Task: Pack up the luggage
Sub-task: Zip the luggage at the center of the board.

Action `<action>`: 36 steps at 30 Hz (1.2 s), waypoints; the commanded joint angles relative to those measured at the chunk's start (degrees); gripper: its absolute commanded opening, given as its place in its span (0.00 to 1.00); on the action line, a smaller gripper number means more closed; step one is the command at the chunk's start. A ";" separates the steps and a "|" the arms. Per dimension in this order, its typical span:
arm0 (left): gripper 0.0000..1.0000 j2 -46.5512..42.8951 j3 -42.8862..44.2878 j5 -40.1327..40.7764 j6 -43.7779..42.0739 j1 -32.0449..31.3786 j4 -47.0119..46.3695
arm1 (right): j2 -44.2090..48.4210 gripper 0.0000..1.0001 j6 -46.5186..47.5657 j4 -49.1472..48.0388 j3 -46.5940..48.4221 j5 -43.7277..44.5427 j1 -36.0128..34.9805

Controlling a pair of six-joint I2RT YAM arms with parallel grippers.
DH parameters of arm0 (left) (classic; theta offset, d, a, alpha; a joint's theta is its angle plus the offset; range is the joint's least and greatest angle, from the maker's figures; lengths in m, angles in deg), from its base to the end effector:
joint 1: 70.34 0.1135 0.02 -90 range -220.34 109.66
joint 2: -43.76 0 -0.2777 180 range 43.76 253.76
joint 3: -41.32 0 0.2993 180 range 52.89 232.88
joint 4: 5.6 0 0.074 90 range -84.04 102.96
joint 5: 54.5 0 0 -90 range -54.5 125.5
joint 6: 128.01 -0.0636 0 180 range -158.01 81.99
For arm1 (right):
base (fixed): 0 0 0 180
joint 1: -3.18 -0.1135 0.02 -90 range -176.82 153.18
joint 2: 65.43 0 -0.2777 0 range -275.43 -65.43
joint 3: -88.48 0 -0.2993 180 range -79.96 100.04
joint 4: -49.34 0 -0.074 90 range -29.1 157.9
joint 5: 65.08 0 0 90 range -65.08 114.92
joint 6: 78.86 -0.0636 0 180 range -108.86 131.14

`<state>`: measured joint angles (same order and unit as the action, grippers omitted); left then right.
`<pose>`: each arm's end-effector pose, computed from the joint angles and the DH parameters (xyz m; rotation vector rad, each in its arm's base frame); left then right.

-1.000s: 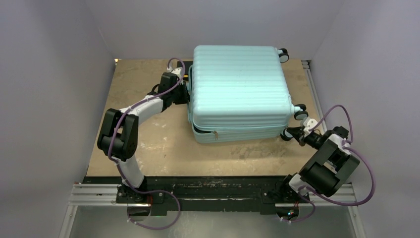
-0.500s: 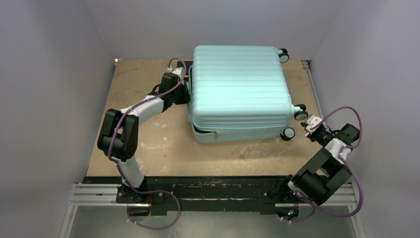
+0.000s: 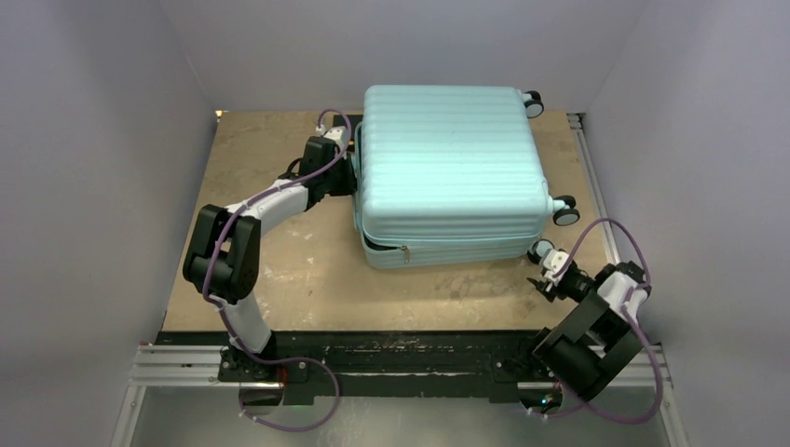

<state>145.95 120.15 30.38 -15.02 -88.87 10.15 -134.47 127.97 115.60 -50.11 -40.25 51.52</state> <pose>0.4343 -0.1516 0.1796 -0.0405 2.2961 -0.4832 0.1621 -0.0954 0.1335 -1.0952 1.6863 0.2335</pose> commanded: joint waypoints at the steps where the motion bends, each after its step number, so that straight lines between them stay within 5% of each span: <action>1: 0.00 -0.47 -1.35 4.10 -2.52 0.59 1.54 | 6.93 0.59 9.70 -2.02 -0.61 -4.53 -1.07; 4: 0.00 -0.57 -1.43 3.91 -2.35 0.59 1.51 | 8.85 0.59 -7.01 -11.51 1.08 -8.83 -1.14; 19: 0.00 -0.64 -1.51 3.64 -2.42 0.51 1.11 | 10.13 0.63 -27.33 -28.38 0.29 -13.25 -3.67; 26: 0.00 -0.57 -1.52 3.65 -2.42 0.46 1.10 | 16.41 0.64 -58.86 -57.03 -5.31 -4.31 -11.82; 29: 0.00 -0.75 -1.52 3.55 -2.41 0.51 1.09 | 18.85 0.65 -64.89 -63.11 -7.43 -1.54 -14.04; 36: 0.00 -0.59 -1.43 3.46 -2.38 0.51 1.18 | 15.80 0.40 -63.16 -60.07 -4.98 1.98 -14.23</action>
<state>145.51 119.71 30.81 -15.05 -88.91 10.08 -116.67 66.34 62.55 -57.87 -40.51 38.84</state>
